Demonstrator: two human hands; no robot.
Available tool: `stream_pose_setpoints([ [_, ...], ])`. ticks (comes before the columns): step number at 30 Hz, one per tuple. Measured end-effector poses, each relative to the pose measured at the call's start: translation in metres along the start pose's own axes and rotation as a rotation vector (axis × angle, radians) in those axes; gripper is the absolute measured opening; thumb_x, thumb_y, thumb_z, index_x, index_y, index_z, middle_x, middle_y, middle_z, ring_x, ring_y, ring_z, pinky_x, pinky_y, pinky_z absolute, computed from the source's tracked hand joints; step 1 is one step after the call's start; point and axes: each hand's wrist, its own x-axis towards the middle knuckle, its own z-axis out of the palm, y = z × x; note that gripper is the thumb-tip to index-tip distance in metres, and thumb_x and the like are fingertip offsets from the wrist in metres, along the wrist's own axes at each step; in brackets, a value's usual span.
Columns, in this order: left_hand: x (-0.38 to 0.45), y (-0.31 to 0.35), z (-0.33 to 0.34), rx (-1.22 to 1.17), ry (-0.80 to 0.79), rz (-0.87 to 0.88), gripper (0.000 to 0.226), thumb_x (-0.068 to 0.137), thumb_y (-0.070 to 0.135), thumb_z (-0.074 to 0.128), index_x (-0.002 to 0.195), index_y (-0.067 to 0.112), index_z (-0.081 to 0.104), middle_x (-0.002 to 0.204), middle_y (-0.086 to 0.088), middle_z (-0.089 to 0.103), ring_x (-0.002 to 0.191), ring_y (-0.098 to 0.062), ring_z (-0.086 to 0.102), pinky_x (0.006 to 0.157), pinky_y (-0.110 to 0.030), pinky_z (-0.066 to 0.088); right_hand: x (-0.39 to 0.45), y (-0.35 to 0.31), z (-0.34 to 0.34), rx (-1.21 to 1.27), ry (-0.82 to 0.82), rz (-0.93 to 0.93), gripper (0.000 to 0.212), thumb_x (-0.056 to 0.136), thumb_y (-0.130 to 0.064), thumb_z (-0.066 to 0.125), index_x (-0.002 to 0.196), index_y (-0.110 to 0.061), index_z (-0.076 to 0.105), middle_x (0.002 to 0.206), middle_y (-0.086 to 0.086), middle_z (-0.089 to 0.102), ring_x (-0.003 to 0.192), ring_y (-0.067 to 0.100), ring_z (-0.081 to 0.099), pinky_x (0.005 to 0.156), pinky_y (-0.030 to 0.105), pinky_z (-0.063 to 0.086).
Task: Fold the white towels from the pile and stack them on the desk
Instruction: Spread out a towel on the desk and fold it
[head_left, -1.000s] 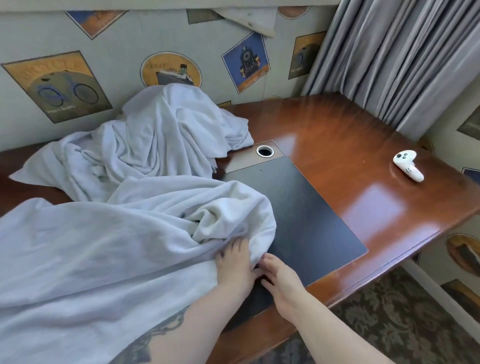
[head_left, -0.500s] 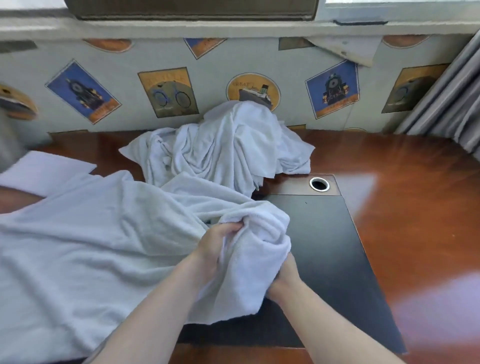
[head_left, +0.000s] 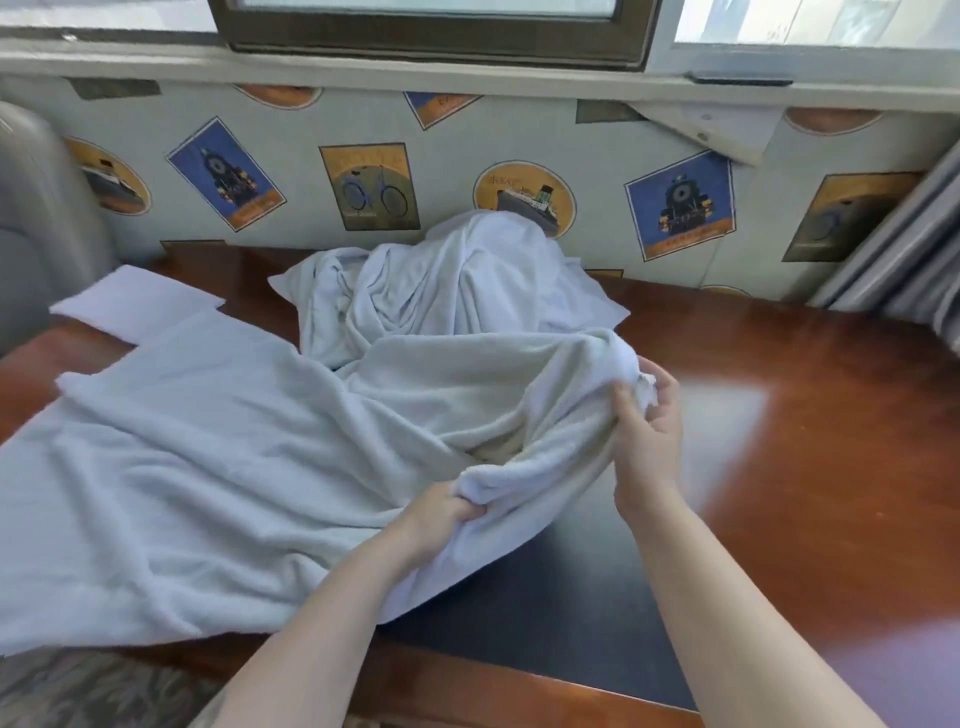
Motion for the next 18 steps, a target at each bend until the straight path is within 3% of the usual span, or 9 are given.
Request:
stream_pose_setpoints([
  [3, 0.019, 0.0, 0.012, 0.168, 0.092, -0.03, 0.021, 0.092, 0.013, 0.054, 0.105, 0.02, 0.068, 0.098, 0.001, 0.068, 0.088, -0.016, 0.06, 0.07, -0.021, 0.046, 0.006, -0.006, -0.039, -0.079, 0.342, -0.062, 0.02, 0.099, -0.019, 0.048, 0.112, -0.031, 0.055, 0.098, -0.016, 0.058, 0.088, -0.001, 0.056, 0.082, 0.021, 0.043],
  [6, 0.025, 0.004, 0.027, 0.247, 0.09, -0.075, 0.028, 0.079, 0.032, 0.048, 0.094, 0.02, 0.069, 0.082, -0.004, 0.065, 0.072, -0.021, 0.054, 0.068, -0.031, 0.042, 0.006, -0.019, -0.07, -0.147, 0.444, -0.23, 0.027, 0.099, -0.022, 0.046, 0.124, -0.032, 0.052, 0.104, -0.032, 0.057, 0.095, -0.018, 0.054, 0.086, 0.011, 0.042],
  [9, 0.035, 0.006, 0.05, 0.33, 0.026, -0.135, 0.013, 0.077, 0.029, 0.047, 0.069, 0.024, 0.057, 0.072, -0.001, 0.057, 0.071, -0.022, 0.05, 0.067, -0.031, 0.038, -0.018, -0.013, -0.087, -0.23, 0.515, -0.346, 0.036, 0.092, -0.019, 0.051, 0.126, -0.032, 0.051, 0.098, -0.039, 0.056, 0.092, -0.009, 0.056, 0.085, 0.007, 0.042],
  [11, 0.039, 0.008, 0.063, 0.489, -0.052, -0.167, 0.008, 0.071, 0.026, 0.047, 0.07, 0.024, 0.054, 0.075, 0.001, 0.056, 0.08, -0.025, 0.056, 0.068, -0.029, 0.04, -0.044, 0.005, -0.095, -0.437, 0.349, -0.289, 0.044, 0.08, -0.005, 0.05, 0.111, -0.036, 0.054, 0.079, -0.033, 0.056, 0.069, -0.003, 0.053, 0.068, 0.009, 0.04],
  [12, 0.044, 0.007, 0.068, 0.534, -0.048, -0.171, 0.014, 0.075, 0.022, 0.05, 0.082, 0.025, 0.061, 0.086, 0.001, 0.061, 0.091, -0.027, 0.061, 0.073, -0.029, 0.045, -0.058, 0.017, -0.099, -0.544, 0.181, -0.218, 0.049, 0.075, 0.003, 0.048, 0.104, -0.036, 0.055, 0.077, -0.03, 0.058, 0.065, 0.0, 0.053, 0.064, 0.013, 0.04],
  [14, 0.052, 0.015, 0.079, 0.424, 0.087, -0.125, 0.042, 0.079, 0.009, 0.053, 0.118, 0.022, 0.061, 0.117, -0.003, 0.061, 0.111, -0.026, 0.058, 0.088, -0.033, 0.049, -0.083, 0.041, -0.104, -0.68, -0.191, -0.074, 0.056, 0.067, 0.011, 0.044, 0.098, -0.034, 0.059, 0.089, -0.019, 0.064, 0.081, 0.007, 0.056, 0.07, 0.018, 0.041],
  [15, 0.054, 0.022, 0.087, 0.321, 0.163, -0.078, 0.049, 0.077, 0.009, 0.056, 0.125, 0.02, 0.058, 0.125, -0.005, 0.058, 0.114, -0.026, 0.056, 0.092, -0.035, 0.048, -0.091, 0.051, -0.105, -0.739, -0.354, -0.028, 0.057, 0.064, 0.01, 0.042, 0.099, -0.032, 0.061, 0.098, -0.013, 0.062, 0.093, 0.012, 0.054, 0.076, 0.015, 0.04],
  [16, 0.057, 0.029, 0.097, 0.236, 0.192, -0.014, 0.05, 0.074, 0.016, 0.061, 0.124, 0.018, 0.059, 0.125, -0.007, 0.058, 0.113, -0.025, 0.056, 0.094, -0.037, 0.047, -0.097, 0.059, -0.107, -0.808, -0.506, 0.007, 0.057, 0.064, 0.007, 0.041, 0.102, -0.031, 0.062, 0.105, -0.008, 0.058, 0.102, 0.015, 0.048, 0.081, 0.012, 0.036],
  [18, 0.062, 0.041, 0.12, 0.198, 0.069, 0.062, 0.049, 0.066, 0.037, 0.071, 0.111, 0.019, 0.061, 0.11, -0.001, 0.063, 0.104, -0.021, 0.059, 0.093, -0.039, 0.048, -0.1, 0.069, -0.106, -0.922, -0.786, 0.054, 0.058, 0.069, 0.005, 0.04, 0.112, -0.029, 0.061, 0.117, -0.004, 0.051, 0.114, 0.015, 0.035, 0.089, 0.01, 0.03],
])
